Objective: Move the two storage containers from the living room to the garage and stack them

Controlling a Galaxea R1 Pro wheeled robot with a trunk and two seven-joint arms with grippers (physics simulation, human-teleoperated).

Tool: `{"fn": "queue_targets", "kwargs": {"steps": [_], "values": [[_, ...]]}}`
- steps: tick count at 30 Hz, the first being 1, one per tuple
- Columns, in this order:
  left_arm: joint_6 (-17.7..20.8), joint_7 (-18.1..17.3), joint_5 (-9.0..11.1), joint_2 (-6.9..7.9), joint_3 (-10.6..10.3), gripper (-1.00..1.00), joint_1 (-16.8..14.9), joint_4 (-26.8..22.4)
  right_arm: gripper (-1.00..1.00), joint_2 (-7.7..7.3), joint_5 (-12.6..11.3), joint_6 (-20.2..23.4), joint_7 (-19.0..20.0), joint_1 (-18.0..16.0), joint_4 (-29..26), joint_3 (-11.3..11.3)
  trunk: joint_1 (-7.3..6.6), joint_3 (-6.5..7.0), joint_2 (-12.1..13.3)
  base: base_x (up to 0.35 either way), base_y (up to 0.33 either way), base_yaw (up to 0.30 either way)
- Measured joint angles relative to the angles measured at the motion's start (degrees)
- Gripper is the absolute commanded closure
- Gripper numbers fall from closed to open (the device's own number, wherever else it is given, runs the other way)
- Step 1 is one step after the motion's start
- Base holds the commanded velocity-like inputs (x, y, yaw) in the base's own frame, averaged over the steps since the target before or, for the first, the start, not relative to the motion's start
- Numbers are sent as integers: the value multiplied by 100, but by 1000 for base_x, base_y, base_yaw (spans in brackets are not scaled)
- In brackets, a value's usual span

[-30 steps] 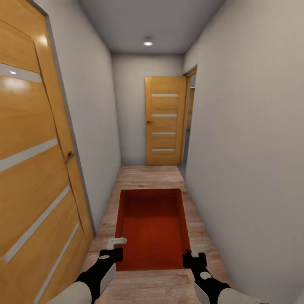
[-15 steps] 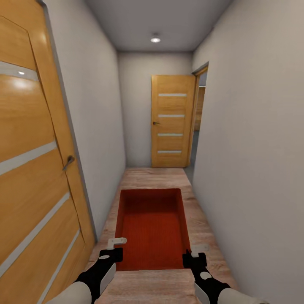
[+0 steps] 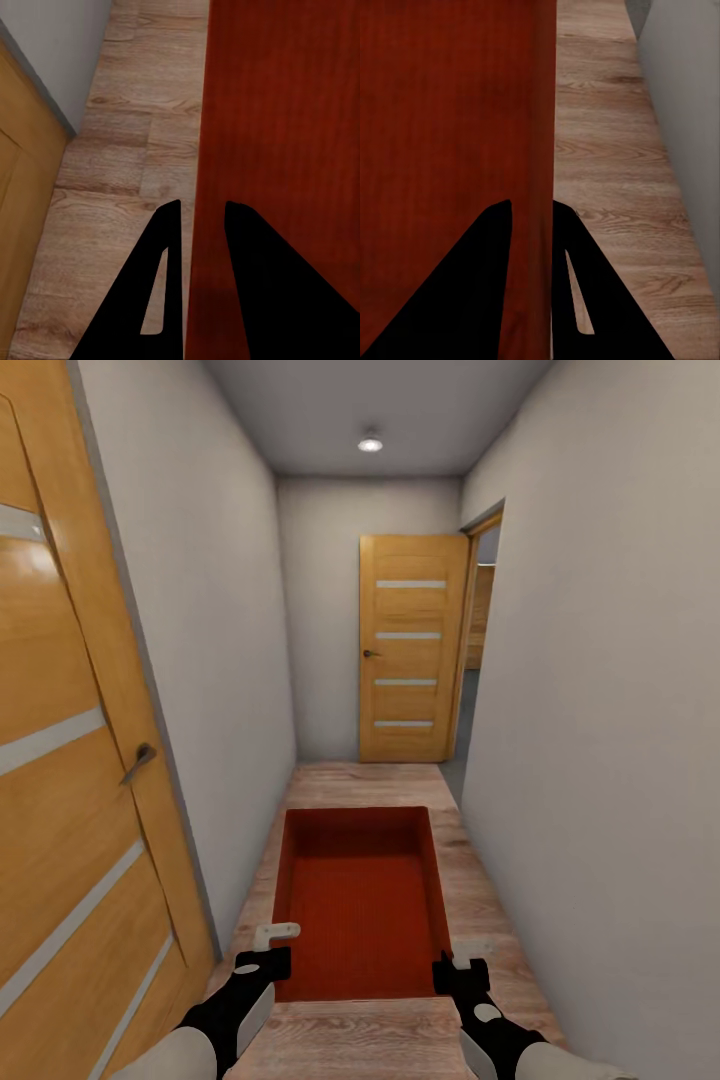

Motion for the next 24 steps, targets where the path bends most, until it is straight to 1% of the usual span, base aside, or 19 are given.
{"fn": "queue_targets", "kwargs": {"steps": [24], "values": [[7, -1, -8, 0, 1, 100, -1, -3, 100, 0, -10, -3, 5, 0, 3, 1, 0, 0, 0, 322, 0, 0]]}}
